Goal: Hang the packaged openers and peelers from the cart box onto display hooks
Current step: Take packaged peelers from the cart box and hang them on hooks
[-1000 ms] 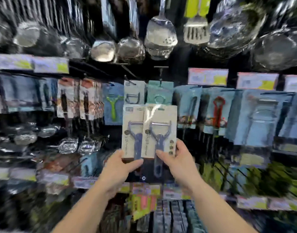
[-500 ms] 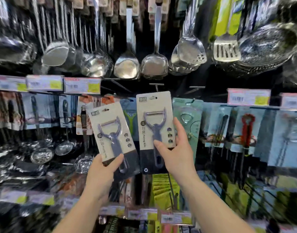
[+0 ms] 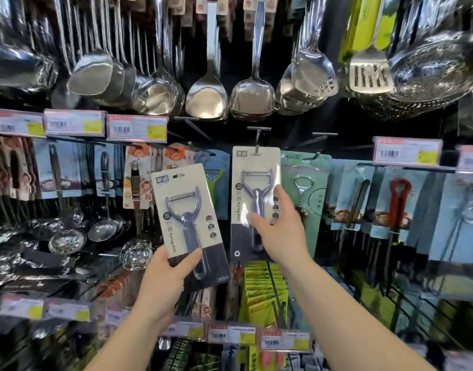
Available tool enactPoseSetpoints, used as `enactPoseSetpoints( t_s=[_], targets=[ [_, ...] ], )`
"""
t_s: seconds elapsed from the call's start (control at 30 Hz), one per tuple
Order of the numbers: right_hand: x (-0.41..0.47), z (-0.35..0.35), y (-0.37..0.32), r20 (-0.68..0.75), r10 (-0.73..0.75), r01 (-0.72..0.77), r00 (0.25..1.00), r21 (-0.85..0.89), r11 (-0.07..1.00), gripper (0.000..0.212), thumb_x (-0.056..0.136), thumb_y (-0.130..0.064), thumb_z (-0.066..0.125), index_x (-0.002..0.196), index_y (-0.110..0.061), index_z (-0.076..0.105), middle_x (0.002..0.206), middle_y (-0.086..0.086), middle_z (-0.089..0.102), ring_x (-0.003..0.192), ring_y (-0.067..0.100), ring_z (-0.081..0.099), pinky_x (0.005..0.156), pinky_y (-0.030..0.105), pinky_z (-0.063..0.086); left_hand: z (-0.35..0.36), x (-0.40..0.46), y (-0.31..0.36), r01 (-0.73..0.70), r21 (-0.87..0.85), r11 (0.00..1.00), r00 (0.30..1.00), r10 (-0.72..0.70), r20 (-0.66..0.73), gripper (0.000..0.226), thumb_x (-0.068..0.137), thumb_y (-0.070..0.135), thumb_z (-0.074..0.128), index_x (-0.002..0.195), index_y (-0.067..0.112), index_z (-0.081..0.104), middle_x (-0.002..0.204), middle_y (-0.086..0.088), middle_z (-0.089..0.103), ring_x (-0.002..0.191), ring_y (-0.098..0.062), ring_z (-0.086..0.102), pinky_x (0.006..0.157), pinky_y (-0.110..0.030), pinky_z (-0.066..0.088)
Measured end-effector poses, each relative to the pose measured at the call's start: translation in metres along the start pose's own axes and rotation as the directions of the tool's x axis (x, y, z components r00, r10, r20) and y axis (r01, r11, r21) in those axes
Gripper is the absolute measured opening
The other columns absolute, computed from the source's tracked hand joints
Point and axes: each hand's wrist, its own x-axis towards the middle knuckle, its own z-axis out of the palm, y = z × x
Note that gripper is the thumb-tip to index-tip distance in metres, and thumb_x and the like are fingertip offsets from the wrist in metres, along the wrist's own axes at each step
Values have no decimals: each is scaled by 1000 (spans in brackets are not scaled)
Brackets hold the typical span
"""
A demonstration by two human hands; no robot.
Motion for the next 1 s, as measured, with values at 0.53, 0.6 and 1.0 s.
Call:
enactPoseSetpoints(
  t_s=[0.53,0.6,1.0],
  targets=[
    [-26,3,15,-16,-69,70,998,246,967,70,92,-21,64,145,-48,27,110,-25,66,101,-8,62,81,13,51,73,17,41,-171,97,980,952,140,271,33,76,35,79,103,24,65,99,9,77,94,-9,73,84,-35,57],
    [-22,2,16,-43,-56,65,997,222,973,67,93,-23,63,144,-48,28,101,-33,64,93,-12,62,72,6,48,77,21,42,-139,84,987,950,109,292,39,72,39,79,103,20,64,99,6,77,95,-12,73,85,-39,58],
    [2,-5,30,-190,25,-42,981,-85,995,64,91,-37,62,148,-32,34,146,-3,42,136,18,37,111,38,34,98,41,29,-77,511,856,983,150,-105,100,71,53,79,151,21,27,155,-7,33,143,-26,31,117,-45,29]
  ],
)
